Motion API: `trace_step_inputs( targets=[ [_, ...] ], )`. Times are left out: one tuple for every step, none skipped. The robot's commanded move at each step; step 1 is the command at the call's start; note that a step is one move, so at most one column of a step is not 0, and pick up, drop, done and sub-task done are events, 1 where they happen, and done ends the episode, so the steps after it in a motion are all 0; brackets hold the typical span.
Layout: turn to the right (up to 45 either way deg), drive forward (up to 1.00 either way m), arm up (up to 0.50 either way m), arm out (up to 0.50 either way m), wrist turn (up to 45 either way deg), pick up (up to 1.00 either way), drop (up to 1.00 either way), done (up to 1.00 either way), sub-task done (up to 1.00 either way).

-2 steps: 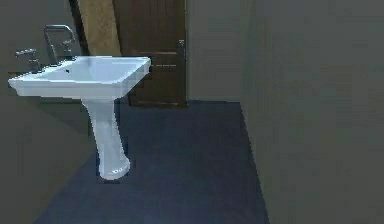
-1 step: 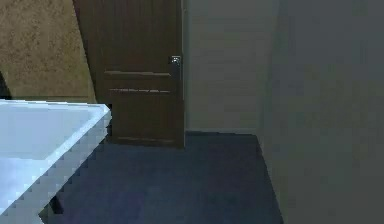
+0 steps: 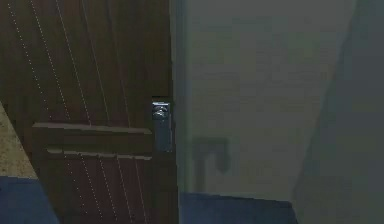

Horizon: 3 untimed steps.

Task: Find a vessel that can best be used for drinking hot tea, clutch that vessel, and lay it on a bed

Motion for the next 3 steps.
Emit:
trace_step_inputs(
  targets=[
    [-30.0,0.0,0.0,0.0,0.0,0.0,0.0,0.0,0.0],
    [0.0,0.05,0.0,0.0,0.0,0.0,0.0,0.0,0.0],
    [-6.0,0.0,0.0,0.0,0.0,0.0,0.0,0.0,0.0]
  ],
)
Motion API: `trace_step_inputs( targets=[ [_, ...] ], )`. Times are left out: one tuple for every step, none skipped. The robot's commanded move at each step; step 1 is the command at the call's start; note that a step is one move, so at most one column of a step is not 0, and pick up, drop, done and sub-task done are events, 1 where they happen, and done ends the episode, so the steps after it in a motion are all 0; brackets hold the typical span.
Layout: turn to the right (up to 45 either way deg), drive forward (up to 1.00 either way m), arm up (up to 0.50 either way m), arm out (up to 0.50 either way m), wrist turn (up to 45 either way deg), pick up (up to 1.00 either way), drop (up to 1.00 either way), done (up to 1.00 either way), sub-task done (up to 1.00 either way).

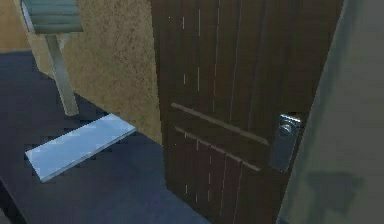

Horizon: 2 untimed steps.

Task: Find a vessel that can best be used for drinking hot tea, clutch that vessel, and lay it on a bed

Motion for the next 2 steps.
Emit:
trace_step_inputs(
  targets=[
    [0.0,0.5,0.0,0.0,0.0,0.0,0.0,0.0,0.0],
    [-45.0,0.0,0.0,0.0,0.0,0.0,0.0,0.0,0.0]
  ],
)
